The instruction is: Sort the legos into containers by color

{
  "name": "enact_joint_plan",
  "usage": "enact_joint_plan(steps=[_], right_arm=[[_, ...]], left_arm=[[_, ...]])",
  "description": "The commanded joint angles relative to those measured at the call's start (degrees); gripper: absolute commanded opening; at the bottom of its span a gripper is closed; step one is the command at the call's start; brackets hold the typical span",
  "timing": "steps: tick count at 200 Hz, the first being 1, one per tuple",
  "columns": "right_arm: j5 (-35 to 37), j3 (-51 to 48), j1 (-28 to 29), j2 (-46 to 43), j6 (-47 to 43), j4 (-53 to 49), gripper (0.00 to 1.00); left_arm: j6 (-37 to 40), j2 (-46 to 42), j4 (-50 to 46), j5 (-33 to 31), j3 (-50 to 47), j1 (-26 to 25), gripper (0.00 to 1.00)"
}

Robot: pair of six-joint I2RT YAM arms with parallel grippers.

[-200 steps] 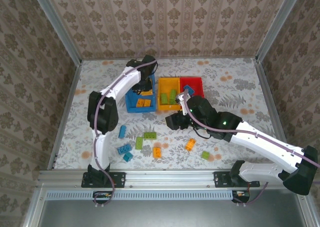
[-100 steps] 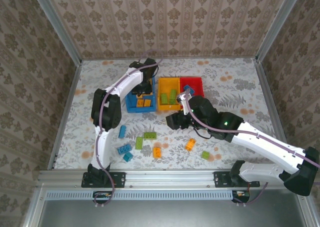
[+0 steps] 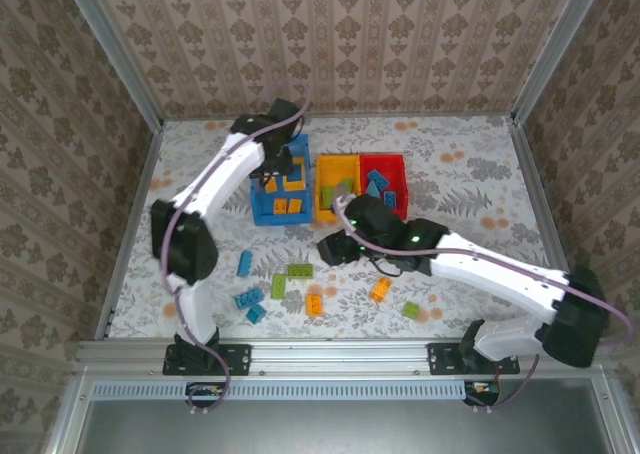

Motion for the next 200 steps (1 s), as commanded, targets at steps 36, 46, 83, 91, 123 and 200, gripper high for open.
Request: enact_joint_plan(steps=[36, 46, 83, 91, 123, 200], right_arm=[[-0.9, 16.4, 8.7, 21.6, 2.4, 2.6, 0.76], [-1.2, 19.9, 9.5, 25.4, 5.1, 2.3, 0.77], [-1.5, 31.5, 11.4, 38.2, 19.0, -0.6, 0.77], [-1.4, 34.6, 11.5, 41.1, 22.5, -2.6, 0.77], [-0.6, 45.4, 11.3, 50.5, 31.1, -9.3, 0.75], [0.6, 62.2, 9.8, 64.5, 39.2, -18.7, 0.55]], left_arm=[[-3.8, -34.2, 1.7, -2.4, -27.4, 0.2, 0.54], [-4.2, -40.1, 1.8, -2.6, -31.7, 0.2, 0.54], [-3.0, -59.0, -1.1, -1.4, -41.1, 0.2, 0.52], [-2.6, -61.8, -2.5, -1.1, -41.6, 0.3, 0.52], [-0.6, -67.1, -7.3, 0.4, -41.9, 0.3, 0.51], [1.2, -70.9, -11.9, 2.7, -41.1, 0.3, 0.51]])
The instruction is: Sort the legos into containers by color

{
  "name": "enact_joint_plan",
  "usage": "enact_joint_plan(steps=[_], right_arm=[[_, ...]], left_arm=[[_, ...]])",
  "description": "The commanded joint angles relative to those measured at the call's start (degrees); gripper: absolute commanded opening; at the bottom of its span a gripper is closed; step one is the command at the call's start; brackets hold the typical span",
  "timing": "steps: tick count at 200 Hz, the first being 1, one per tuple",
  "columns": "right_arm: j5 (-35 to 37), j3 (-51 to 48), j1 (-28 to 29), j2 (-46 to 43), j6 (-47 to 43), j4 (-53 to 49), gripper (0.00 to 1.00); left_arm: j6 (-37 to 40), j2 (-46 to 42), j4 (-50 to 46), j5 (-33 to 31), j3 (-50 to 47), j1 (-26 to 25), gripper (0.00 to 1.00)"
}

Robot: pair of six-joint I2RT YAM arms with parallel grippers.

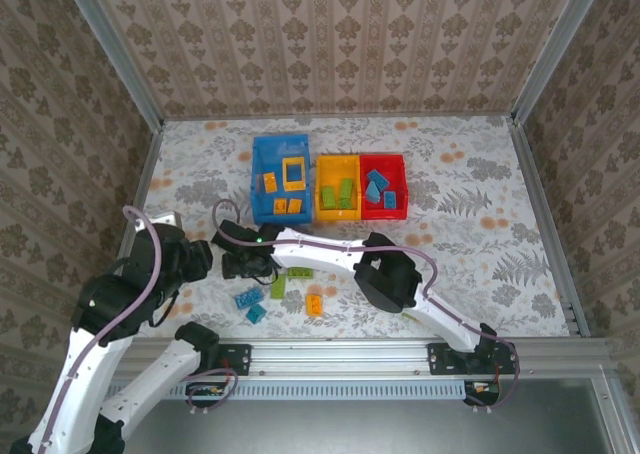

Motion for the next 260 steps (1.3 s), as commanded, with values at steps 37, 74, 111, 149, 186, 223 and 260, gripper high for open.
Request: enact_joint_plan(steps=[37, 74, 111, 149, 186, 223, 260], right_arm=[[2.1, 4.5, -1.8, 4.5, 2.6, -2.1, 0.35], [5.1, 4.3, -2.0, 2.2, -1.8, -1.9, 0.18], [12.8, -11.1, -2.4, -12.6, -7.6, 3.4, 0.13], [15.7, -27.7, -6.1, -28.8, -13.1, 3.7, 0.13], [14.5, -42.9, -14.9, -44.2, -16.4, 3.4, 0.13], [7.3, -50.1, -28.8, -50.0, -22.5, 4.1, 0.14], [3.0, -45.4, -37.9, -42.5, -27.7, 3.4, 0.15]], left_arm=[[2.3, -0.8, -2.1, 3.2, -0.8, 0.2, 0.50], [3.7, -0.5, -0.1, 5.6, -1.1, 0.2, 0.50], [4.9, 3.2, 8.0, 14.9, -3.4, 0.2, 0.50], [2.6, 9.4, 18.3, 18.5, -6.0, -2.0, 0.49], [2.6, 19.6, 27.3, 15.9, -4.1, -9.7, 0.49], [3.2, 32.2, 34.4, 14.5, 0.4, -16.5, 0.49], [4.2, 42.2, 37.0, 14.5, 6.0, -19.2, 0.49]])
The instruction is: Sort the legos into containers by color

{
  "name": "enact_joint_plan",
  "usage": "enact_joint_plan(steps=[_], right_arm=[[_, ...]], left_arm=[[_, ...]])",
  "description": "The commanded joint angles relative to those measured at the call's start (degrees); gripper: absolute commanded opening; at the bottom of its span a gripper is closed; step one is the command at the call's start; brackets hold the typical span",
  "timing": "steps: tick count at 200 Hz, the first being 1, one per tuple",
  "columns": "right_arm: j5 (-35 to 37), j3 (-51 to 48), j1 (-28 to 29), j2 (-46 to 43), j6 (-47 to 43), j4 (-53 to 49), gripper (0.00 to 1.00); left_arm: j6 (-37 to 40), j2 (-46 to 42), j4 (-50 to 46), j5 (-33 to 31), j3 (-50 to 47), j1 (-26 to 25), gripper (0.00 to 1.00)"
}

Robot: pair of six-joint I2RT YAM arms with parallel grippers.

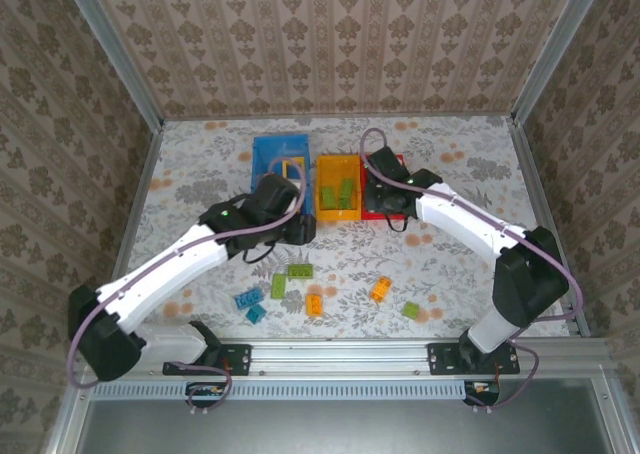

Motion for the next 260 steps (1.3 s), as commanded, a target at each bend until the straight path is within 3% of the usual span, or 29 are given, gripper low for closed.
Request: enact_joint_plan(steps=[1, 72, 192, 209, 235, 260], right_arm=[[-4.7, 3.8, -3.1, 5.5, -5.2, -1.2, 0.15], [-4.7, 11.8, -8.1, 17.1, -4.6, -2.0, 0.16], [15.5, 30.8, -8.5, 30.4, -10.3, -15.6, 0.20], [15.6, 32.9, -8.5, 32.2, -10.6, -16.5, 0.25], [14.6, 35.0, -8.2, 32.8, -10.9, -16.5, 0.46], [13.6, 36.5, -7.1, 31.2, -11.1, -16.6, 0.56]], left_arm=[[1.1, 4.0, 4.0, -1.1, 4.3, -1.0, 0.49], [0.4, 7.1, 4.0, -1.5, 6.3, -1.6, 0.49], [0.5, 3.9, 6.5, -0.3, 4.8, -1.7, 0.50], [0.0, 3.2, 7.0, 0.3, 4.0, -1.7, 0.51], [-0.9, 2.0, 8.5, 1.9, 2.5, -1.7, 0.52], [-1.2, 0.8, 9.1, 3.3, 0.8, -1.7, 0.54]])
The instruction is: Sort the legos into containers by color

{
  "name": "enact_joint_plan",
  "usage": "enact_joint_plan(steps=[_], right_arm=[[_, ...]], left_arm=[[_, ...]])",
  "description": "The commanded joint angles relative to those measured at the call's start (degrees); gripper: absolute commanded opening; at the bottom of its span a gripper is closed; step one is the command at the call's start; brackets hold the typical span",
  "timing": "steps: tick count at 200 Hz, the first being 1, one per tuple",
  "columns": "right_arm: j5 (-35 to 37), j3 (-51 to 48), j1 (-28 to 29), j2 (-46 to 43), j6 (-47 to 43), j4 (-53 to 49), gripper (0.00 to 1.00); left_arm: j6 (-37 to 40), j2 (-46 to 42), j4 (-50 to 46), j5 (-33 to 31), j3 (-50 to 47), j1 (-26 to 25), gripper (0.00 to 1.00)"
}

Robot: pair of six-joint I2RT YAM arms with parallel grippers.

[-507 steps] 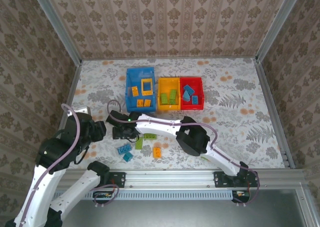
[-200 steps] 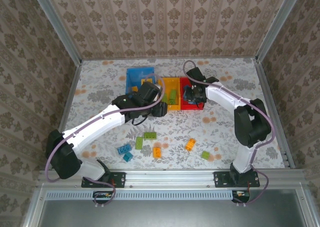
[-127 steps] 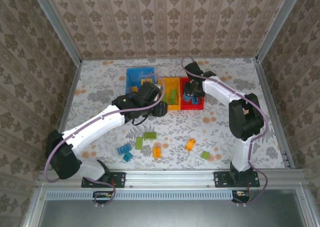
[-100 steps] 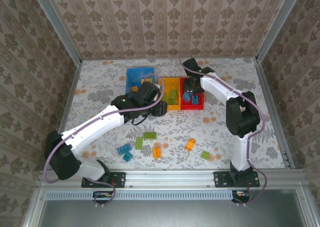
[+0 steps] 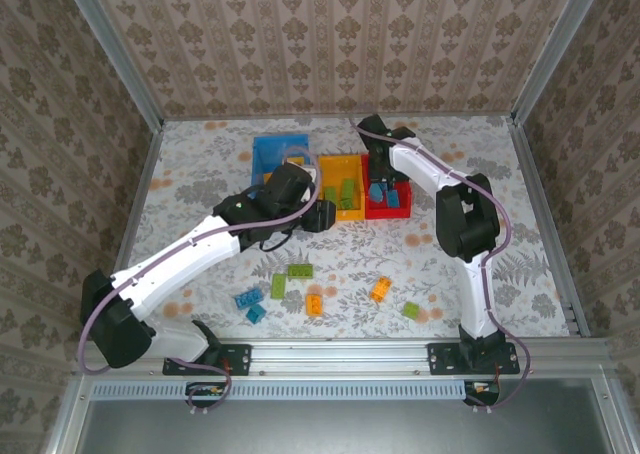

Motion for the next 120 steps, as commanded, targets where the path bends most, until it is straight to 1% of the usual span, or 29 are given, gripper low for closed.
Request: enact_joint_plan(steps=[1, 20, 41, 61, 75, 87, 109, 120], right_arm=[[1.2, 3.0, 0.9, -1.0, -0.5, -2.4, 0.56], [-0.6, 4.8, 1.4, -2.4, 0.9, -3.9, 0.57], [-1.9, 4.5, 2.1, -5.9, 2.1, -4.0, 0.57], [-3.5, 1.6, 2.8, -10.8, 2.5, -2.7, 0.57], [-5.0, -3.0, 3.2, -15.4, 2.4, -0.6, 0.57], [-7.8, -8.8, 3.4, -20.7, 1.7, 2.7, 0.58], [-15.3, -22.5, 4.7, -32.0, -1.7, 10.8, 0.63], [-18.4, -29.4, 6.2, -37.7, -3.5, 14.4, 0.67]], left_arm=[[-0.8, -2.1, 1.5, 2.3, -2.0, -0.4, 0.54], [0.4, -2.5, 0.6, 3.6, -3.1, -0.4, 0.56], [2.9, -2.4, -3.4, 5.6, -3.7, -0.4, 0.57], [4.3, -3.3, -8.2, 4.7, -5.6, -0.3, 0.58], [3.6, -4.5, -10.6, 3.1, -7.5, -0.1, 0.58], [1.6, -6.1, -11.5, 1.9, -9.5, 0.0, 0.59], [-5.6, -8.8, -13.1, -0.5, -13.4, 0.3, 0.60], [-10.9, -9.9, -14.2, -1.8, -14.8, 0.4, 0.60]])
